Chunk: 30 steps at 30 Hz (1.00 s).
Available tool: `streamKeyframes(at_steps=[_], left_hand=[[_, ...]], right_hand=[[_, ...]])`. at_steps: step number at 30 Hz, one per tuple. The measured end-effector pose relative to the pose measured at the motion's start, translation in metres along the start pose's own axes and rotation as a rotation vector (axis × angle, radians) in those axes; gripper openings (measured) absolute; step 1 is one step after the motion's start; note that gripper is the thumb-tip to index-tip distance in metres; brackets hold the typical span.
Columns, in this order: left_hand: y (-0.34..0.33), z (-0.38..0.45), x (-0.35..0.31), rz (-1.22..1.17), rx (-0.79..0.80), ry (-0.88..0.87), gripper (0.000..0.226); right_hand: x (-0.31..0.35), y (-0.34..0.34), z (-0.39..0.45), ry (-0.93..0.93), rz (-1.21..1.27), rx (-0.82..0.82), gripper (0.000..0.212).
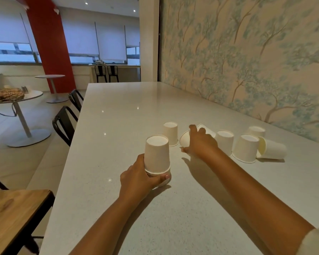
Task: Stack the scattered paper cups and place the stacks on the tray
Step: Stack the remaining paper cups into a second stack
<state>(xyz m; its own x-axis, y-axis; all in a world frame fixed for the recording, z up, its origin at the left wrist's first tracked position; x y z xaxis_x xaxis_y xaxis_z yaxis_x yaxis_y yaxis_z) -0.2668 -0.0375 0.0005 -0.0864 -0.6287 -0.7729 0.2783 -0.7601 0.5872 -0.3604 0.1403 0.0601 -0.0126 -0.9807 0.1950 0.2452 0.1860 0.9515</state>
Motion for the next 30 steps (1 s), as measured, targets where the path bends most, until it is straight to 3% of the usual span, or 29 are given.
streamKeyframes(at_steps=[5, 9, 13, 17, 23, 30], left_hand=[[0.001, 0.0, -0.001, 0.018, 0.006, 0.009, 0.094], [0.001, 0.001, -0.001, 0.015, 0.001, 0.013, 0.094], [0.001, 0.0, 0.0, 0.016, 0.008, 0.018, 0.094], [0.001, -0.001, 0.0, 0.024, -0.009, 0.023, 0.088], [0.002, 0.0, 0.0, 0.042, -0.022, 0.021, 0.083], [0.0, 0.0, -0.001, 0.048, -0.06, 0.019, 0.09]], right_hand=[[0.001, -0.017, 0.001, -0.012, -0.005, 0.003, 0.083], [0.003, 0.01, 0.004, -0.047, 0.157, -0.047, 0.076], [0.009, 0.062, -0.004, 0.061, 0.314, -0.167, 0.057], [0.018, 0.101, -0.026, 0.198, 0.469, -0.201, 0.051], [0.042, 0.113, -0.058, 0.378, 0.529, -0.168, 0.051], [0.061, 0.079, -0.06, 0.478, 0.34, 0.005, 0.037]])
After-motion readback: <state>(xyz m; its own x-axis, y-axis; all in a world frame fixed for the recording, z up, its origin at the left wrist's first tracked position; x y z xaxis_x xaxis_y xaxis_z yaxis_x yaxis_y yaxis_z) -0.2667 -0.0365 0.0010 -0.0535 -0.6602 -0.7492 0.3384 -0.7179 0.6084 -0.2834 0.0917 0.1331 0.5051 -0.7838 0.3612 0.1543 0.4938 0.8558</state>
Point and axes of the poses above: each hand's wrist, its own z-axis towards the middle knuckle, its own y-axis out of the back of the hand, x = y × z, the point moved 3 cm from there along z, towards the middle knuckle, and after that the axes turned 6 degrees about -x, right-handed, at the moved point
